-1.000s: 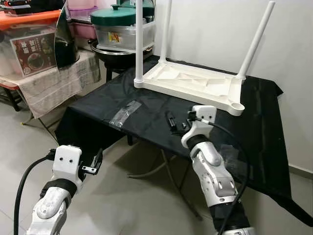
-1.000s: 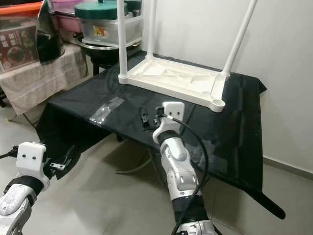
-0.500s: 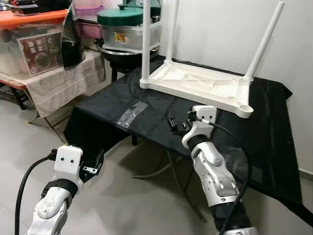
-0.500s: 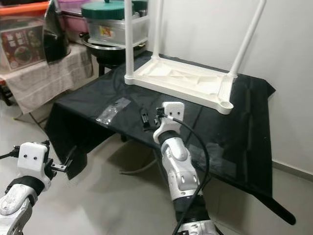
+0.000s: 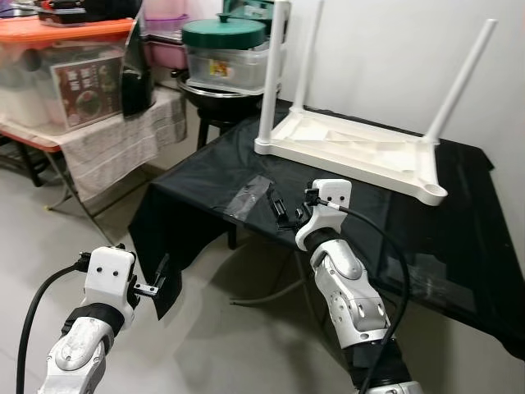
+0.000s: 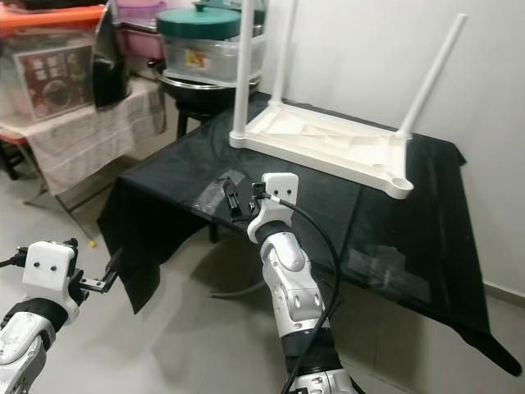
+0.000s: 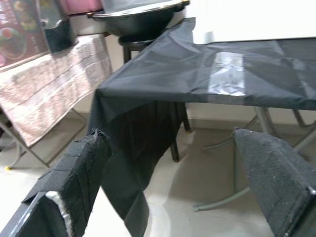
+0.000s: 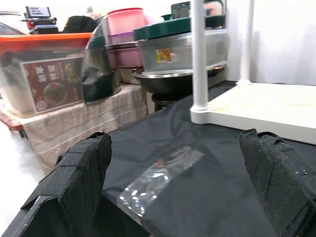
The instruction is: Building children table
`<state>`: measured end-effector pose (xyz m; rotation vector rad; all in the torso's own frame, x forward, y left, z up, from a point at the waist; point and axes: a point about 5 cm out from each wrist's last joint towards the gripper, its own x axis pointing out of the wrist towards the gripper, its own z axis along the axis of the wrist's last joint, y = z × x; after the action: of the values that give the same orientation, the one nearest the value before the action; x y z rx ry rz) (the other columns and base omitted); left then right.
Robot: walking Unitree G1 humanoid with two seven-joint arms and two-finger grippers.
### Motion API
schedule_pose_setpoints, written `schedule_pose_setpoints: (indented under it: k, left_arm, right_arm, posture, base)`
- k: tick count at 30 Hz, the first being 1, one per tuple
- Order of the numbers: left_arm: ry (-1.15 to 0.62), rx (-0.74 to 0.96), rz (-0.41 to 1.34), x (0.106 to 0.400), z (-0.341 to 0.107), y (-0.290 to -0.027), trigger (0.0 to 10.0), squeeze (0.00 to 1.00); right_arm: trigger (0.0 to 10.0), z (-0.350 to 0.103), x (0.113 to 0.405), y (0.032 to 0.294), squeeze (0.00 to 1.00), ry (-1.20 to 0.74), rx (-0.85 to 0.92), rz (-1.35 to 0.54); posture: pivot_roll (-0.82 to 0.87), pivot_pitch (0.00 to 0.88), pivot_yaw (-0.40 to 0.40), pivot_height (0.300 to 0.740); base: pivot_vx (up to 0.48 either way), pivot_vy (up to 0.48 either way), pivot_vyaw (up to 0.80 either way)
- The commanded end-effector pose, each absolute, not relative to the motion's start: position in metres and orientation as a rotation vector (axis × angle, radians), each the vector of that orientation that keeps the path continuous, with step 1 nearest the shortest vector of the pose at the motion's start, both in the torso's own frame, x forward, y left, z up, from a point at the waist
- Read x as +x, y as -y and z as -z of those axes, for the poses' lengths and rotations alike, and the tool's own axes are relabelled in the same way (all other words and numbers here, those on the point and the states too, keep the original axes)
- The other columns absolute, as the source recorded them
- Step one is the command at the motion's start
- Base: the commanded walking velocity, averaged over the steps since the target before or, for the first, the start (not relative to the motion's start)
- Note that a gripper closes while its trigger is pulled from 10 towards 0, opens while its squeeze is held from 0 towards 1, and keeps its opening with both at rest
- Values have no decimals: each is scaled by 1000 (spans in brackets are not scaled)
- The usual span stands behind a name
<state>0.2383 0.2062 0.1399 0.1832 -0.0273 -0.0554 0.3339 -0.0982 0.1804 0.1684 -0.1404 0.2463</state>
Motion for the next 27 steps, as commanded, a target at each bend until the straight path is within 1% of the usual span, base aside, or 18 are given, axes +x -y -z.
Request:
schedule_pose_setpoints:
  k: [1, 10, 15, 21, 24, 27]
  left_arm:
    - [17, 195, 76, 238, -138, -204, 10000, 0]
    - [7, 216, 83, 236, -136, -204, 10000, 0]
    - [-26, 242, 81, 233, -131, -209, 10000, 0]
    - [-109, 323, 40, 229, -121, -231, 10000, 0]
    - [-126, 335, 18, 229, -119, -236, 10000, 0]
    - [-242, 382, -29, 224, -102, -253, 10000, 0]
  right_arm:
    - [10000, -178, 334, 102, 0, 123, 164, -233]
    - [10000, -176, 334, 106, 0, 106, 150, -217]
    - [10000, -166, 334, 115, 0, 30, 65, -175]
    - [10000, -164, 331, 116, 0, 13, 48, -192]
    - [10000, -164, 331, 115, 0, 11, 48, -199]
    - [10000, -162, 329, 109, 0, -6, 42, -238]
  posture:
    - [62, 0, -86, 740]
    - [60, 0, -86, 740]
    - [55, 0, -86, 730]
    - [56, 0, -87, 705]
    - [57, 0, -88, 700]
    - [55, 0, -87, 685]
  base:
    - [0, 0, 0]
    - [0, 0, 0]
    - [0, 0, 0]
    - [0, 0, 0]
    - [0, 0, 0]
    - [0, 0, 0]
